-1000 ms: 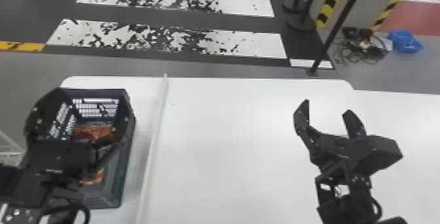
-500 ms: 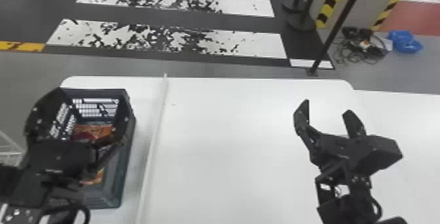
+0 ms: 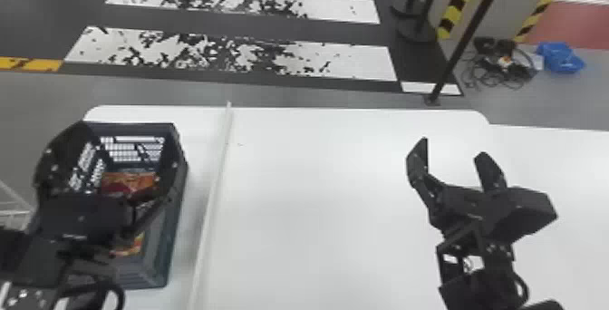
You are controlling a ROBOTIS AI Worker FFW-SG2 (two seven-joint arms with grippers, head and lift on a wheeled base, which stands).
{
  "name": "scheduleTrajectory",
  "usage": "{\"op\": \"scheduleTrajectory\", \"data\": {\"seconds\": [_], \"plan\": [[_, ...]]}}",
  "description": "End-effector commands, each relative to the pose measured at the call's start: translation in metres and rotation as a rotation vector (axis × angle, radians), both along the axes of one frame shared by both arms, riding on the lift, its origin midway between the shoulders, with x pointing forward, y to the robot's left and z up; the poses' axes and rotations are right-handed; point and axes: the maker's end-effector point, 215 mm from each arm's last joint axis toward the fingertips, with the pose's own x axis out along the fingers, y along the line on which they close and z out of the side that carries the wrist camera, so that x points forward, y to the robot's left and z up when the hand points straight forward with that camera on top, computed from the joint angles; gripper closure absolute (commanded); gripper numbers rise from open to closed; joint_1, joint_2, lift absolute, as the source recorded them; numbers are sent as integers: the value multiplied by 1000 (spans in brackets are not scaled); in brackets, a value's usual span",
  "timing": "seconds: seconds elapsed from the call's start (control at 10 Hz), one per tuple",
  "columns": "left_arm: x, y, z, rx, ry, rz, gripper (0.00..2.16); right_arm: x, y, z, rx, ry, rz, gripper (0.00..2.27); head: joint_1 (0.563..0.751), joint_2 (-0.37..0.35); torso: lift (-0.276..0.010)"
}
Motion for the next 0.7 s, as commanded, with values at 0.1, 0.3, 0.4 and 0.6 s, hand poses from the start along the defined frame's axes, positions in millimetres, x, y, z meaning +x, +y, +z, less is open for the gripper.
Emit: {"op": "scheduleTrajectory", "data": {"seconds": [0.1,0.3,0.4,0.6], "plan": [[0,0,0,0,0,0,-2,0,0,0,0,0,0,-2,695,-96,-29],[0,0,0,0,0,0,-2,0,0,0,0,0,0,-2,695,-96,-29],[0,0,0,0,0,0,-2,0,0,0,0,0,0,-2,695,-96,-29],[0,0,0,0,0,0,-2,0,0,0,0,0,0,-2,695,-96,-29]]}}
